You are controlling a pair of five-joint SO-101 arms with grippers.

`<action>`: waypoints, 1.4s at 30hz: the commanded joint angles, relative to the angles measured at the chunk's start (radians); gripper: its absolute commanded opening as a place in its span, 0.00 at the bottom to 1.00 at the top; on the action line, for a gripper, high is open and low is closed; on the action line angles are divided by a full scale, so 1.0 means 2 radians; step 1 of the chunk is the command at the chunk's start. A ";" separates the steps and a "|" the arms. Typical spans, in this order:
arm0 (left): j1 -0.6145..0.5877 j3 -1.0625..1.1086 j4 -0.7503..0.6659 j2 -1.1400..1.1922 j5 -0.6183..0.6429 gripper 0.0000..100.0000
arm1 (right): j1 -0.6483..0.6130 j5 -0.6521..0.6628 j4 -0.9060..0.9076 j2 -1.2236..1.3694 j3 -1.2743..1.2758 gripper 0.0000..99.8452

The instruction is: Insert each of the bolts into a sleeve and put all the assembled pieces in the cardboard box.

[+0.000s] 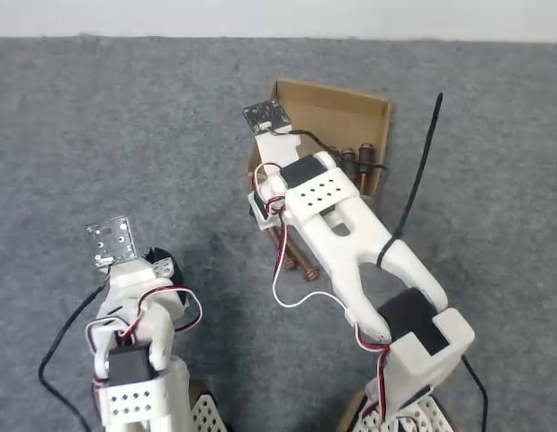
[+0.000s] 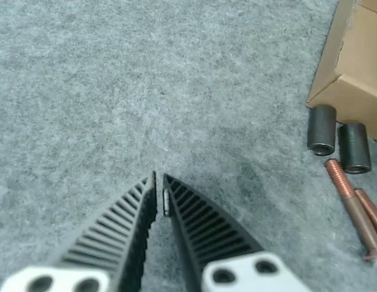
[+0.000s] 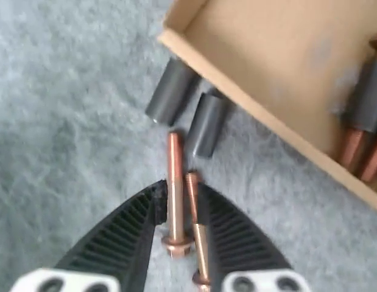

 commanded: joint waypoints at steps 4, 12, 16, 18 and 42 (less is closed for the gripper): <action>0.002 -0.006 0.000 -0.004 -0.005 0.01 | 0.012 -0.002 -0.009 0.049 -0.046 0.12; 0.002 -0.006 0.000 -0.004 -0.005 0.01 | 0.020 -0.001 -0.008 0.119 -0.103 0.12; 0.002 -0.006 0.000 -0.004 -0.005 0.01 | 0.022 -0.001 -0.010 0.125 -0.113 0.12; 0.002 -0.006 0.000 -0.004 -0.005 0.01 | 0.022 -0.001 -0.012 0.125 -0.113 0.12; 0.002 -0.006 0.000 -0.004 -0.005 0.01 | 0.031 -0.004 -0.020 0.181 -0.131 0.02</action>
